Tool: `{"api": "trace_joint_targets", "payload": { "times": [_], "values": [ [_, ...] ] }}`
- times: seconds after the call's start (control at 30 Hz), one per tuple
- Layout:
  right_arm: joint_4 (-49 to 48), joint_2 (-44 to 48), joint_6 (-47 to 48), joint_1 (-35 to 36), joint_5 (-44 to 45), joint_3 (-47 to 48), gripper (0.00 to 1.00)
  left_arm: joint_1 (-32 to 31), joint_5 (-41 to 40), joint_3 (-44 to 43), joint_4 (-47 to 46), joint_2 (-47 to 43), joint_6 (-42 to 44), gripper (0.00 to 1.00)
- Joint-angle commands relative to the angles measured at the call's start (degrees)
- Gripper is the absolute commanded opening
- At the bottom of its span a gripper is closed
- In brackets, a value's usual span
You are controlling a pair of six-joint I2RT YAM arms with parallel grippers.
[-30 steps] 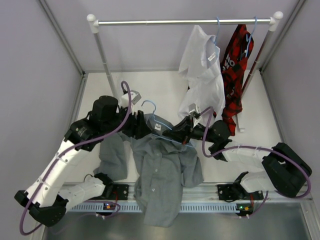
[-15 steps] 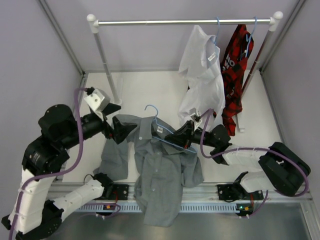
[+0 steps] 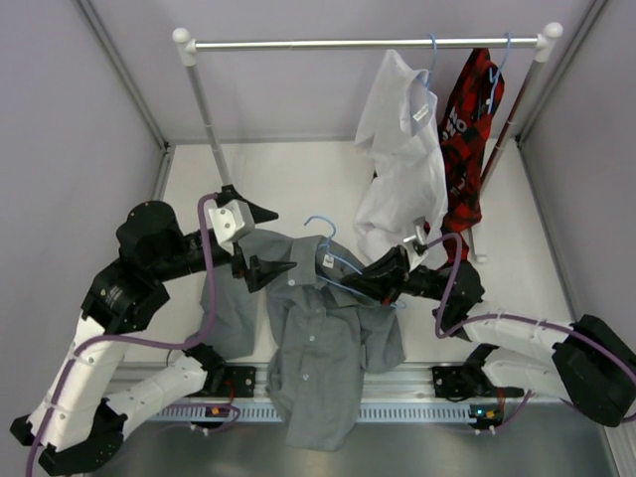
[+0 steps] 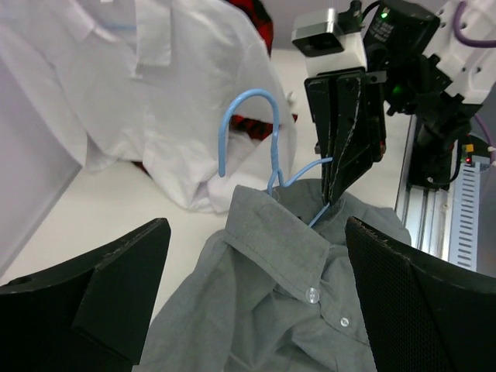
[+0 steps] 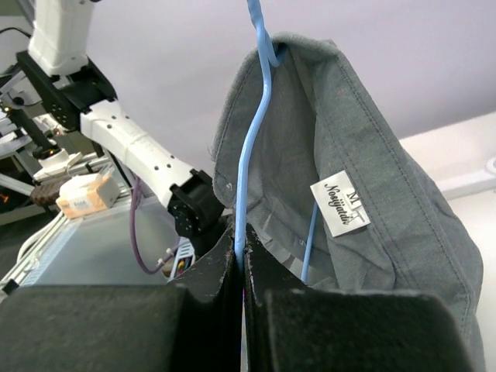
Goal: Place the shirt on the hanger
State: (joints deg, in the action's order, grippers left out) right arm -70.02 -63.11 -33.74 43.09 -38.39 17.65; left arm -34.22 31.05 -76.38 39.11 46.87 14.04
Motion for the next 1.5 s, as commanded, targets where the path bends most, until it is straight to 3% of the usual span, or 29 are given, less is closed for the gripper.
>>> {"api": "trace_joint_targets", "payload": {
  "times": [0.0,0.1,0.33,0.67,0.93,0.97,1.0,1.07,1.47],
  "values": [
    [-12.6,3.6,1.57,-0.38,-1.95,-0.24,0.0,-0.06,9.89,-2.46,-7.56,0.58,2.92,0.98],
    [-12.07,5.36,1.13,-0.38,-3.35,-1.04,0.0,-0.15,12.88,-3.07,-6.86,2.6,3.09,0.97],
    [-4.52,11.16,3.32,-0.55,-5.03,-1.22,0.0,-0.06,22.47,-5.27,2.63,9.54,6.52,0.83],
    [6.55,17.58,6.84,-0.46,-5.29,0.98,0.0,-0.15,27.21,-4.84,5.53,11.31,7.49,0.6],
    [9.63,17.32,7.89,-0.46,-5.9,2.65,0.0,-0.15,29.33,-4.66,5.54,12.36,7.05,0.64],
    [9.81,17.23,7.9,-0.46,-5.99,2.83,0.0,-0.06,29.59,-4.74,5.54,12.45,6.96,0.62],
    [9.64,17.23,7.9,-0.46,-6.17,2.83,0.0,-0.15,30.03,-4.83,5.62,12.71,6.96,0.54],
    [9.55,17.5,7.72,-0.46,-6.34,3.0,0.0,-0.06,29.6,-4.74,5.62,13.51,6.61,0.51],
    [15.7,19.96,9.83,-0.46,-6.96,5.99,0.0,-0.15,30.21,-4.04,5.54,15.97,5.03,0.51]
  ]
}}
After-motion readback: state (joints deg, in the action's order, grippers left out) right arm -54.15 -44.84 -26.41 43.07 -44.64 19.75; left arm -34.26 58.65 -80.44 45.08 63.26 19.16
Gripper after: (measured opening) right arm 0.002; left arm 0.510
